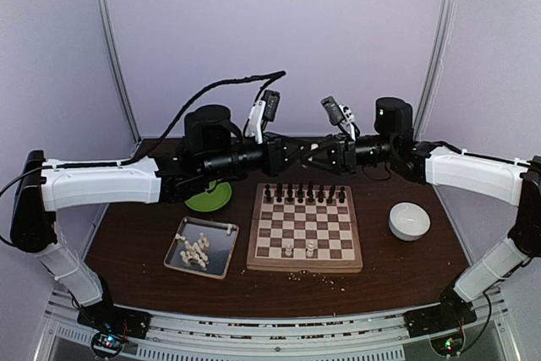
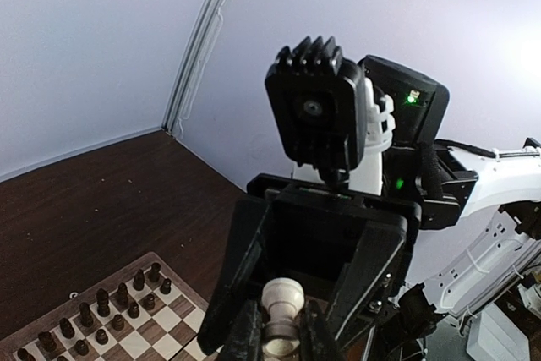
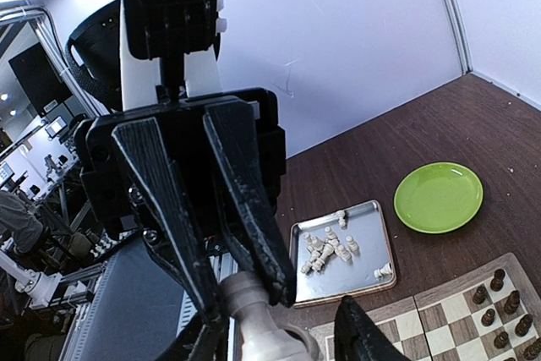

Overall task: Set up the chess pieces on the board
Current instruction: Pick up the king from the chess pile, then place the rook at a1.

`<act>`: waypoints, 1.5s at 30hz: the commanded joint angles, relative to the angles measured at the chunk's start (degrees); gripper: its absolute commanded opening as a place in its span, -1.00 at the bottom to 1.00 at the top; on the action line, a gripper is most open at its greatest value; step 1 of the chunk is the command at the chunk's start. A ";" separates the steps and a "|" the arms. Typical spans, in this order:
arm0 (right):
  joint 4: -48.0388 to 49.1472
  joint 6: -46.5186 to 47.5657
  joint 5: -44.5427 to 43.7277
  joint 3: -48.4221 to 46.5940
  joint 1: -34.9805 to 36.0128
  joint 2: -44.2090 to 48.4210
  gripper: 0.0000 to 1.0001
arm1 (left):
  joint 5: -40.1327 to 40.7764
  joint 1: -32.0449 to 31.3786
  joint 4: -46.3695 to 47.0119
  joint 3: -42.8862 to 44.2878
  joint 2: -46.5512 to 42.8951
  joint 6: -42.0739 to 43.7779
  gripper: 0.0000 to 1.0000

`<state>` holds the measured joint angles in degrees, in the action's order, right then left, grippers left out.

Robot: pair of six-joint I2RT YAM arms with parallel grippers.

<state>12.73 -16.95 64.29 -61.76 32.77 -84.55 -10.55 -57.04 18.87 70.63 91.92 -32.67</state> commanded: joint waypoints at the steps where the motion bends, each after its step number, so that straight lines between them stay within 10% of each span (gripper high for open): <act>1: 1.51 -0.45 -0.24 0.28 0.27 -0.57 -0.16 | 0.06 0.35 3.82 -0.41 -1.30 -0.09 -0.92; 8: -0.77 1.08 -1.34 0.56 0.27 -0.87 -0.11 | 0.56 0.35 4.61 -1.19 -1.83 0.15 -0.92; 26: -10.23 6.47 -3.17 0.27 0.03 -1.92 -0.92 | 3.59 0.76 2.89 -2.79 -5.05 2.92 -0.92; 33: -35.61 25.03 -4.47 -0.20 -3.00 -0.06 -0.96 | 6.48 2.56 -28.09 5.72 -7.81 12.68 -0.92; 45: -40.62 30.75 -8.69 4.60 -16.03 7.33 -0.95 | 6.62 0.57 -71.71 15.65 5.80 23.23 -0.91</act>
<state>-25.63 10.35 57.87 -56.18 18.39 -79.00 -4.62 -54.92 -38.13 85.67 93.49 -13.67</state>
